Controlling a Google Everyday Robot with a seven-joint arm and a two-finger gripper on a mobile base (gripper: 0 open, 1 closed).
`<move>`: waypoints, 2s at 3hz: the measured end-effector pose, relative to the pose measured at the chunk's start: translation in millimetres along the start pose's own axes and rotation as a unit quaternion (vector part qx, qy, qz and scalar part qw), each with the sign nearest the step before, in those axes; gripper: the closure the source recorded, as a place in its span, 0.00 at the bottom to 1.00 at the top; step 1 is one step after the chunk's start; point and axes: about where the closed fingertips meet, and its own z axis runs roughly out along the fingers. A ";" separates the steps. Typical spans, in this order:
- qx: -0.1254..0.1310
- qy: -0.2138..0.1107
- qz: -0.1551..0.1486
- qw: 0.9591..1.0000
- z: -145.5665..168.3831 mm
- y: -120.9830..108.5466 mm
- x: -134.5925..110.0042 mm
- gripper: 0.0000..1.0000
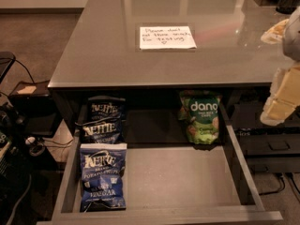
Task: Pick green rice chip bag from top drawer and place on counter
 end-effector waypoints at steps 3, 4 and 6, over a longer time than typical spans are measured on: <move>-0.003 -0.055 0.061 0.997 109.2 12.8 23.9 0.00; 0.003 -0.070 0.101 0.992 153.8 9.2 33.3 0.00; -0.007 -0.081 0.176 0.981 193.6 9.4 39.3 0.00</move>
Offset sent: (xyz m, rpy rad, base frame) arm 0.0167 -0.0001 -0.1231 0.1802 0.0157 -0.0947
